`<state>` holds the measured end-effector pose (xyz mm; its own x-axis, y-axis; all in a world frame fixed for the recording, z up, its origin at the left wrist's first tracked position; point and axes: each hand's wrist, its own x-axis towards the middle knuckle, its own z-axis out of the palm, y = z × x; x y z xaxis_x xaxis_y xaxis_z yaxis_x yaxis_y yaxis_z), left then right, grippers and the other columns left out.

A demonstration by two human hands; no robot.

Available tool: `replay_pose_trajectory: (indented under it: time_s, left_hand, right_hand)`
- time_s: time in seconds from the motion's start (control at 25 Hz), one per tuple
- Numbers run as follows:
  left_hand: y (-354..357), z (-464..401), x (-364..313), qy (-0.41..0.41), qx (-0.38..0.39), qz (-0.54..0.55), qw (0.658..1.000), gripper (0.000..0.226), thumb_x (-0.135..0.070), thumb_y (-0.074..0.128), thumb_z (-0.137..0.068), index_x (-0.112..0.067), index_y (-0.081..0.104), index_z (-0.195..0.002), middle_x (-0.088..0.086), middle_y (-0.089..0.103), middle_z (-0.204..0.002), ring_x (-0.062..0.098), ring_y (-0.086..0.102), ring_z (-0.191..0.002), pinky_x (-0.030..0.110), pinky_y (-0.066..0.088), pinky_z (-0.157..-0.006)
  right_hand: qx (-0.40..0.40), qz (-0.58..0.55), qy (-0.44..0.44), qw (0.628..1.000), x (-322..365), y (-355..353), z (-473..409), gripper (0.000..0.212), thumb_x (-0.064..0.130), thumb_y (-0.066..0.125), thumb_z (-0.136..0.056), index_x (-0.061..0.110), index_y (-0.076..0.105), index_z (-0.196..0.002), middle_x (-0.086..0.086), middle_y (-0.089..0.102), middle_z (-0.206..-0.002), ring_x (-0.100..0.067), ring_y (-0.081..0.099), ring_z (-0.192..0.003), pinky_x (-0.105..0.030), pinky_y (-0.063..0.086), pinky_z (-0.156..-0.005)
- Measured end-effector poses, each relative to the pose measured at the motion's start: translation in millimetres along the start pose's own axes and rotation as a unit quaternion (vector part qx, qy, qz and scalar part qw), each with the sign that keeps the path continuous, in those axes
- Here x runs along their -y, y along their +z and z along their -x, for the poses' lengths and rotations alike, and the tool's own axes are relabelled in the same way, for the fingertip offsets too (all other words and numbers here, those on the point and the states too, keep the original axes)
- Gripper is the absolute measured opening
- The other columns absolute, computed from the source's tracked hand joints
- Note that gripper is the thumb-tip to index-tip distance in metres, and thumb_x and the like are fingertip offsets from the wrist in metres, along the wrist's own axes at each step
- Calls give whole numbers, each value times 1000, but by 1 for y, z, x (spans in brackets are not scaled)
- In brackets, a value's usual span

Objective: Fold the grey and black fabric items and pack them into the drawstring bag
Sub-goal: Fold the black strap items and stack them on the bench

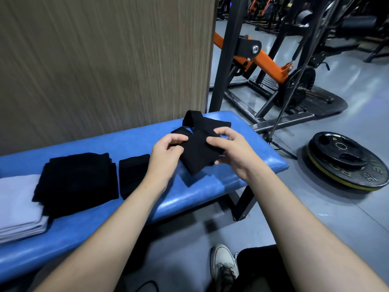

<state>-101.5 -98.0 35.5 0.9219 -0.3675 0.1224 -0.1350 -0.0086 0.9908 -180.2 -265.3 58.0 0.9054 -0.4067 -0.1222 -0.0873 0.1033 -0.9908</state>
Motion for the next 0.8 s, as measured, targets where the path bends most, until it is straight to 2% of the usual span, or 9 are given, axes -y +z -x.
replay_pose_trajectory:
  time_s: [0.08, 0.16, 0.24, 0.36, 0.44, 0.52, 0.6, 0.68, 0.8]
  left_hand:
    - [-13, 1, -3, 0, 0, -3, 1000, 38, 8, 48, -84, -21, 70, -94, -9, 72, -98, -2, 65, -92, 13, 48, -77]
    - [-27, 3, -7, -2, 11, 13, 1000, 36, 8, 49, -85, -19, 69, -95, -5, 72, -99, 4, 66, -92, 18, 50, -78]
    - [-38, 7, -11, 1, 26, 29, 999, 30, 7, 53, -88, -16, 67, -101, -2, 73, -101, 5, 67, -92, 21, 52, -80]
    - [-50, 11, -11, -4, 14, 64, 998, 30, -2, 66, -87, -17, 63, -113, 3, 68, -113, 5, 67, -100, 29, 55, -89]
    - [-54, 15, -8, -48, 7, 132, 990, 44, -12, 74, -83, -20, 57, -123, 8, 64, -120, 12, 68, -103, 34, 56, -88]
    - [-57, 21, -8, -93, 25, 192, 977, 50, -12, 74, -86, -15, 51, -131, 14, 65, -123, 25, 70, -104, 38, 58, -84]
    - [-61, 25, -9, -98, 53, 213, 971, 43, -8, 67, -92, -5, 52, -132, 19, 66, -124, 30, 69, -107, 39, 58, -84]
    - [-69, 26, -14, -88, 37, 216, 972, 33, -5, 63, -94, -1, 56, -127, 19, 68, -121, 32, 68, -111, 40, 57, -87]
    - [-87, 22, -29, -74, -5, 227, 971, 23, -2, 59, -95, -7, 58, -118, 11, 71, -114, 24, 69, -104, 34, 58, -81]
  right_hand:
    - [40, 27, 20, 999, 1, 6, 7, 20, 14, 73, -88, 12, 54, -94, -14, 55, -77, -20, 57, -60, -31, 44, -49]
    - [94, 52, 39, 993, 2, 16, 16, 14, 15, 68, -92, 8, 57, -99, -14, 58, -71, -23, 58, -55, -30, 40, -46]
    - [129, 71, 46, 988, 1, 30, 25, 15, 14, 62, -95, 3, 61, -105, -17, 63, -75, -26, 60, -53, -29, 35, -44]
    - [102, 27, 11, 994, -2, 51, 31, 9, 7, 60, -95, 4, 64, -103, -18, 66, -81, -27, 63, -58, -28, 34, -45]
    - [59, -35, -14, 998, -4, 63, 31, 10, 5, 61, -95, 5, 64, -104, -15, 69, -86, -26, 64, -66, -30, 39, -48]
    - [29, -87, -31, 995, -5, 74, 30, 12, 5, 63, -94, 8, 64, -105, -11, 70, -93, -24, 66, -78, -30, 47, -57]
    - [21, -97, -49, 994, -7, 85, 29, 12, 4, 65, -92, 8, 65, -103, -10, 72, -96, -22, 68, -85, -29, 52, -65]
    - [33, -83, -66, 994, -7, 96, 28, 12, 9, 66, -92, 5, 65, -103, -10, 71, -94, -20, 68, -83, -28, 52, -66]
    - [35, -68, -76, 994, -2, 102, 24, 22, 30, 57, -92, 8, 61, -90, -9, 61, -80, -20, 58, -65, -31, 39, -53]
